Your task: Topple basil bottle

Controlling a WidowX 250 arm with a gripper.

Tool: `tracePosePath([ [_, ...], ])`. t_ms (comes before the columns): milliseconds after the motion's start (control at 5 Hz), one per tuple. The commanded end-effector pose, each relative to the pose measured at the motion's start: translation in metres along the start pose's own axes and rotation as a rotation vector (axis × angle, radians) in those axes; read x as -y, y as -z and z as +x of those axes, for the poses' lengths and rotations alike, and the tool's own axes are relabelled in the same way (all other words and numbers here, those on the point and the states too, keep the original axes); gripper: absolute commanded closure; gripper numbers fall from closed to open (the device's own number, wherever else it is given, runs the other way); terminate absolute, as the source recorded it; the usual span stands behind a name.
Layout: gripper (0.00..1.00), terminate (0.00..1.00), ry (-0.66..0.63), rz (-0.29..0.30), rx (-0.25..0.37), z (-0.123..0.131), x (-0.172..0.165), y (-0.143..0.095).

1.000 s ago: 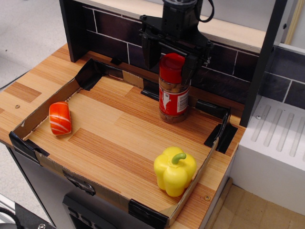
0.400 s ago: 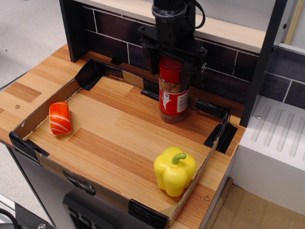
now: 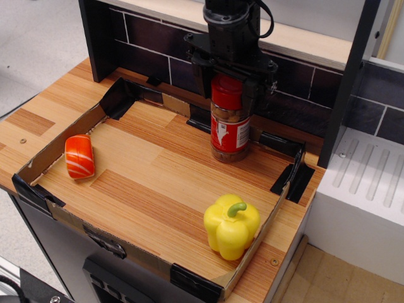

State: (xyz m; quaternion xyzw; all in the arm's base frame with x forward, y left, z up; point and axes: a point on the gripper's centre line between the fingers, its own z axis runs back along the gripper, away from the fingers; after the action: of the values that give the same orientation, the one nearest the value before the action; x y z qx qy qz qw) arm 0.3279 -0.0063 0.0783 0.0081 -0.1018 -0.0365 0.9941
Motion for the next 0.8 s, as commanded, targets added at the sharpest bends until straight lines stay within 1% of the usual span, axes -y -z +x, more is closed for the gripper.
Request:
tracePosePath([
  [0, 1.0, 0.0, 0.13, 0.108, -0.013, 0.003, -0.003, -0.023],
  [200, 1.0, 0.0, 0.392, 0.118, -0.041, -0.007, -0.006, -0.031],
  [400, 1.0, 0.0, 0.635, 0.038, -0.062, -0.014, -0.002, -0.035],
  [600, 1.0, 0.0, 0.856, -0.127, 0.029, -0.018, 0.006, -0.039],
])
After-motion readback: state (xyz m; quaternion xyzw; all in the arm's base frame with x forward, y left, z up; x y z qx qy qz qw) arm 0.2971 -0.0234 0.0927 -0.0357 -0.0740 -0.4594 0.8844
